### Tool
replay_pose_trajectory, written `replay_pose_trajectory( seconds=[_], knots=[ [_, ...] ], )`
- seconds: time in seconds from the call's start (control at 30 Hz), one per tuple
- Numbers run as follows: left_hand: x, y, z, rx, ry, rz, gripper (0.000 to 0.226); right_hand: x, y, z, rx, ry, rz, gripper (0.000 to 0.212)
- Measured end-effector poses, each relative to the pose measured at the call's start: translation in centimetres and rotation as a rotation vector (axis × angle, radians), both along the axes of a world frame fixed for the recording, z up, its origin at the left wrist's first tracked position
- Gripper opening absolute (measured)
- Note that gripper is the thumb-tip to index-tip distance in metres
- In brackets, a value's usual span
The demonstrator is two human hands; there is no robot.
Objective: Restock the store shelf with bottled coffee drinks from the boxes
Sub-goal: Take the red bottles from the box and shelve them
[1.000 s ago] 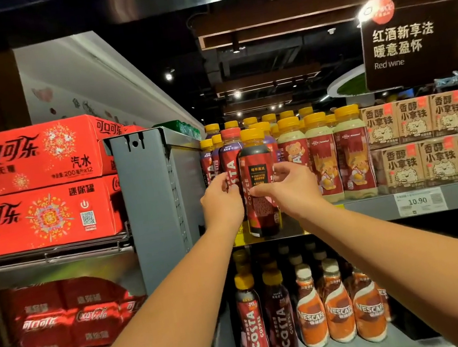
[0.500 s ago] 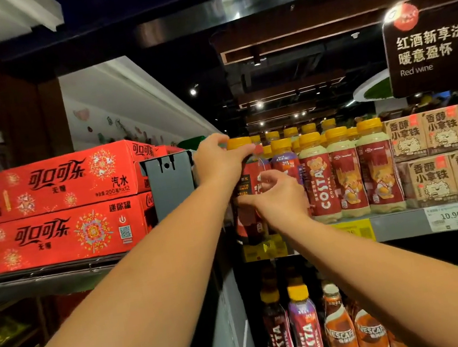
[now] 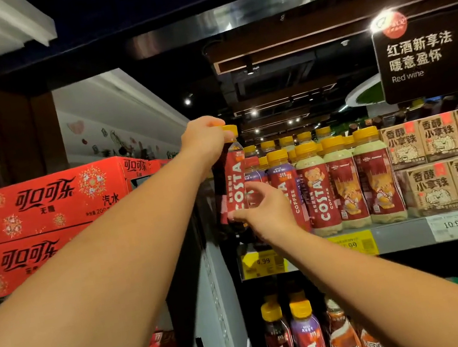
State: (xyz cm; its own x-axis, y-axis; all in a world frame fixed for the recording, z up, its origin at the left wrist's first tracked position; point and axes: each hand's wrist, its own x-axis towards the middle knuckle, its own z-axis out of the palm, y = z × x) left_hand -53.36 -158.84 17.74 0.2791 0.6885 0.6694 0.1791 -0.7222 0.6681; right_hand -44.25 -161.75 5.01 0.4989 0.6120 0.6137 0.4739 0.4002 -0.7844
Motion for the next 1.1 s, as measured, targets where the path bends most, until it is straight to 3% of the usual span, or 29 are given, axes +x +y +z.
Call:
replay_pose_trajectory(
  seconds=[0.2,0.27,0.63,1.1],
  knots=[
    [-0.6,-0.2,2.0,0.321,0.433,0.215,0.045,-0.9,1.5,-0.6,0.011,-0.021,-0.123,0.073],
    [-0.7,0.1,2.5,0.327,0.499,0.236,0.045,-1.0,1.9,-0.6,0.007,-0.053,-0.167,0.072],
    [-1.0,3.4,2.8,0.201,0.628,0.096,0.044,-1.7,3.0,-1.5,-0.008,-0.178,-0.303,0.058],
    [-0.4,5.3,2.5,0.283,0.754,0.091,0.05,-2.5,2.9,-2.7,-0.078,-0.282,-0.51,0.05]
  ],
)
